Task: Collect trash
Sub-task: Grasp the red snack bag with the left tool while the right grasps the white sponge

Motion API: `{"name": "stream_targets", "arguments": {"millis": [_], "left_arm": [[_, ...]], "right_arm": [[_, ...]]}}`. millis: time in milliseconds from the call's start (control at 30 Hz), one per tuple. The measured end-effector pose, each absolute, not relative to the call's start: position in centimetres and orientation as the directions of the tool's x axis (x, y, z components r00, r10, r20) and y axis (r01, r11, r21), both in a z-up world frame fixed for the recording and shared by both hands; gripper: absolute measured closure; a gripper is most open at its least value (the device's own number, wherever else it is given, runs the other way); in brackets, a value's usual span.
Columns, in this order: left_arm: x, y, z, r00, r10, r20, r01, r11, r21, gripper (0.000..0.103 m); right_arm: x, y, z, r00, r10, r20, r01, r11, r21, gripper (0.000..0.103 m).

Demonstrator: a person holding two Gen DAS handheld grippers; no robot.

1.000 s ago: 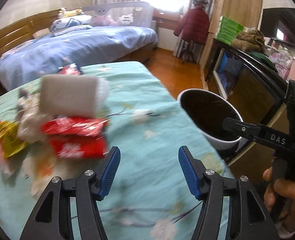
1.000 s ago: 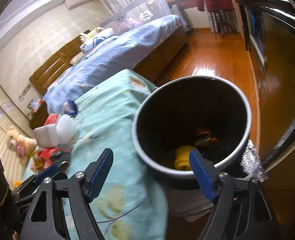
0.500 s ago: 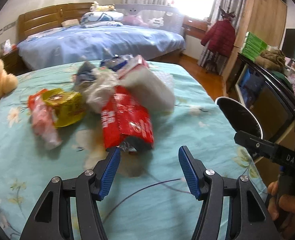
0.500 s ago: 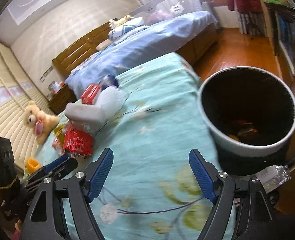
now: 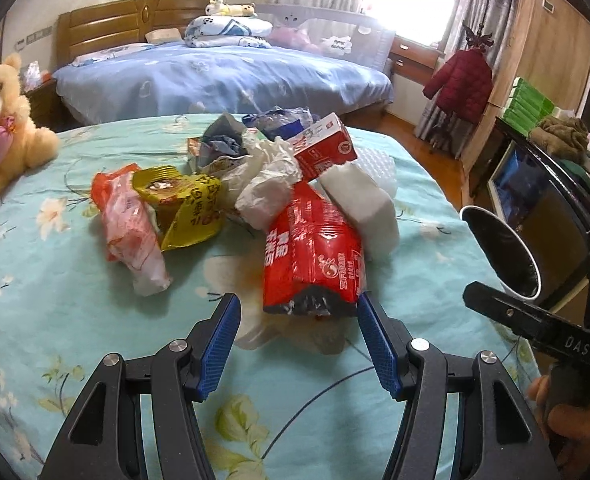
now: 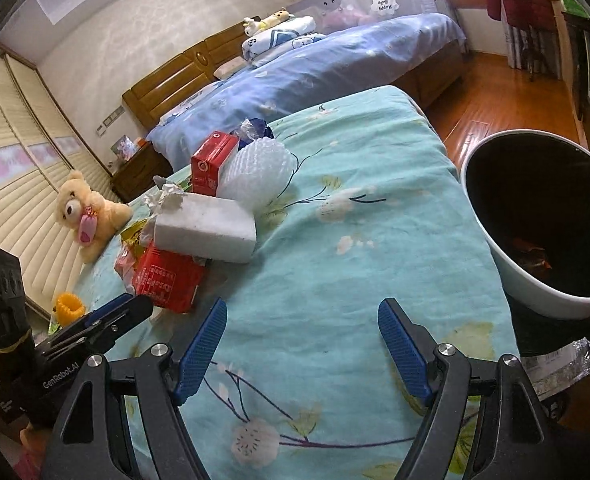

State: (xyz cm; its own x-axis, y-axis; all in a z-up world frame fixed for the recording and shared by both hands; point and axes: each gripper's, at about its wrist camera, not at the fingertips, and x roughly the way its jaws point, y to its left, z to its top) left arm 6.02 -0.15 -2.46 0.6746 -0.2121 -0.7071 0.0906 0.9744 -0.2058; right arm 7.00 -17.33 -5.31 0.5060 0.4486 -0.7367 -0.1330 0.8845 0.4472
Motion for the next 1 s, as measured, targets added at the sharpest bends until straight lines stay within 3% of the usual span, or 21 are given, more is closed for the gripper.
{"name": "stream_targets", "arguments": {"millis": [167,400,433,633,1000], "left_arm": [[7.5,0.1,-3.2,0.651,-0.226,-0.724,0.107,0.973,-0.207,0.046],[10.4,1.7,-4.4,0.613,-0.284,-0.738,0.138,0.957,-0.254,0.093],[10.4,1.8,-4.3,0.614,-0.293,-0.733,0.145,0.954,-0.261,0.096],[9.0,2.9,-3.7,0.658,-0.264,-0.706,0.154,0.964,-0.217,0.102],[6.4,6.9,-3.9,0.688,-0.220,-0.691,0.072,0.969,-0.237,0.102]], "right_arm": [[7.3,-17.4,-5.6,0.503,0.446,-0.740,-0.126,0.885,0.448,0.023],[7.5,-17.1,-5.6,0.504,0.446,-0.740,-0.127,0.885,0.447,0.023],[7.6,-17.0,-5.6,0.503,0.446,-0.740,-0.129,0.886,0.446,0.023],[8.3,-15.3,-5.7,0.494,0.460,-0.738,-0.163,0.882,0.441,0.023],[10.5,-10.2,-5.8,0.453,0.527,-0.719,-0.268,0.850,0.454,0.024]]}}
